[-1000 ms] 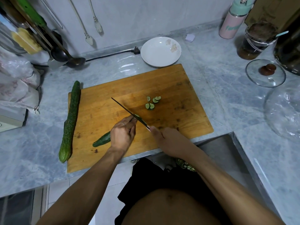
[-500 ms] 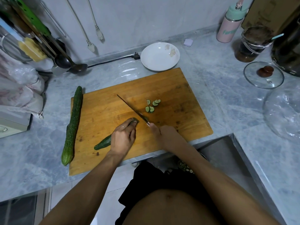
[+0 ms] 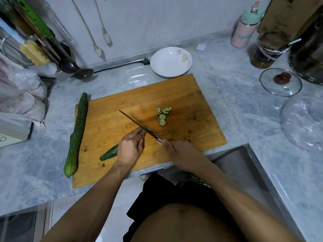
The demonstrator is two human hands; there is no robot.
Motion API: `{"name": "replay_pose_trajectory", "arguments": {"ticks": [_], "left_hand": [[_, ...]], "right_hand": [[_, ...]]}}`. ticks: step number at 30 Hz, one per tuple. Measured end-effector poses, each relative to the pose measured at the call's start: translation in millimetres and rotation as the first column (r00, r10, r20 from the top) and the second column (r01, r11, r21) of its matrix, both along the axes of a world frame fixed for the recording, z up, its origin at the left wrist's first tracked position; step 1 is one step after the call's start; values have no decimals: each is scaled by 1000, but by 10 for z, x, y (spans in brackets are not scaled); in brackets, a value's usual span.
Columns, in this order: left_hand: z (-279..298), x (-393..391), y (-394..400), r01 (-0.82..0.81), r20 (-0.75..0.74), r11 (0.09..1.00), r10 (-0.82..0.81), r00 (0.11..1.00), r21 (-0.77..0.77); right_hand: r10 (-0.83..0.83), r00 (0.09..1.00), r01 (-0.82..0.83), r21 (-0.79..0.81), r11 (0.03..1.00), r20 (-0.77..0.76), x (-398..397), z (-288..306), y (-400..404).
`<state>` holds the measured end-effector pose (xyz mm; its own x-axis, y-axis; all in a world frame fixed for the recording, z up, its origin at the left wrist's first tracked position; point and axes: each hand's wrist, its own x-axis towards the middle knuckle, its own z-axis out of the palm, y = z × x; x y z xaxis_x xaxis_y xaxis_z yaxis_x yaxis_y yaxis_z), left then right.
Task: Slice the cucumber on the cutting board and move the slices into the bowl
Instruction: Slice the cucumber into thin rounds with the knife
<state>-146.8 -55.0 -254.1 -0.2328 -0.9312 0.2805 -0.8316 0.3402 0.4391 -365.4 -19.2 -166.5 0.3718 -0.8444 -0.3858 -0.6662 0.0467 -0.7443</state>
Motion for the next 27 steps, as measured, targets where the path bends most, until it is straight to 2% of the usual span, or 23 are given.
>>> {"name": "replay_pose_trajectory", "arguments": {"ticks": [7,19,27], "left_hand": [[-9,-20,3,-13,-17,1000,14,1000,19],[-51,-37,-7,-30,-17,999,30,999,19],[-26,-22,5,-50,-2,998,50,999,34]], "right_hand": [[-19,1000,19,-15,1000,-16,50,28,96],[-55,998,52,97,994,24,99,50,-17],[-69,994,79,117,990,-90,305,-205,-147]]}}
